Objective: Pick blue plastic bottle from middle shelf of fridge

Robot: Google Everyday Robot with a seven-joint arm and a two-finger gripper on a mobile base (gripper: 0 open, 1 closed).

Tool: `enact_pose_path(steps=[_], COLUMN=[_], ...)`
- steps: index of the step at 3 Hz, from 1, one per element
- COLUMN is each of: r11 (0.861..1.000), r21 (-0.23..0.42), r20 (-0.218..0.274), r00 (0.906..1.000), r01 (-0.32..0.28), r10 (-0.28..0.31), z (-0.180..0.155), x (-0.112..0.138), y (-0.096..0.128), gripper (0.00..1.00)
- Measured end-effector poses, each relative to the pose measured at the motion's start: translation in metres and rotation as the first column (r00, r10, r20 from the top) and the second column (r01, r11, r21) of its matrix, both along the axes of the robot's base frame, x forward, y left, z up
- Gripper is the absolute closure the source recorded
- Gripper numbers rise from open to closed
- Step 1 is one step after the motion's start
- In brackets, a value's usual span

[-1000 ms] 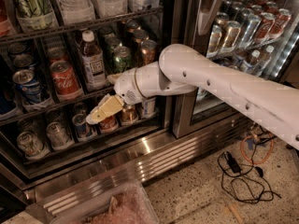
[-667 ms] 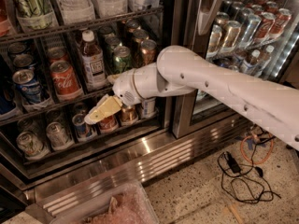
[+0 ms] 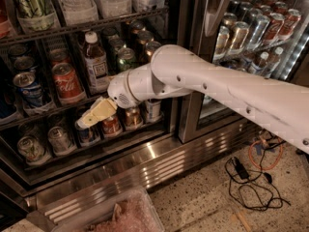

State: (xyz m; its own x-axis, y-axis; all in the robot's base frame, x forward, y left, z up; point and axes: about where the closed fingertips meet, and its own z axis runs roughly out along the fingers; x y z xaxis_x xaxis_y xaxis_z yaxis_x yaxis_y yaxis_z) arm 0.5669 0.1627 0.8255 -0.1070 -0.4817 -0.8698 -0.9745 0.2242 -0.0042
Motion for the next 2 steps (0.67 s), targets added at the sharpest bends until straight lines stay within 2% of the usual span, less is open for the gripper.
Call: enact_pose_path(steps=[1,2], r11=[0.999,0.994], r21=[0.01,0.032], r20=[0.027,0.051], r00=[0.9987,0.9933], r01=[0.043,0.102], r10=[-0.043,-0.104], z=[0.0046,0.0029], x=[-0.0031,-0.0033], y=[0.0021,-0.0011], gripper=[0.0,0.0])
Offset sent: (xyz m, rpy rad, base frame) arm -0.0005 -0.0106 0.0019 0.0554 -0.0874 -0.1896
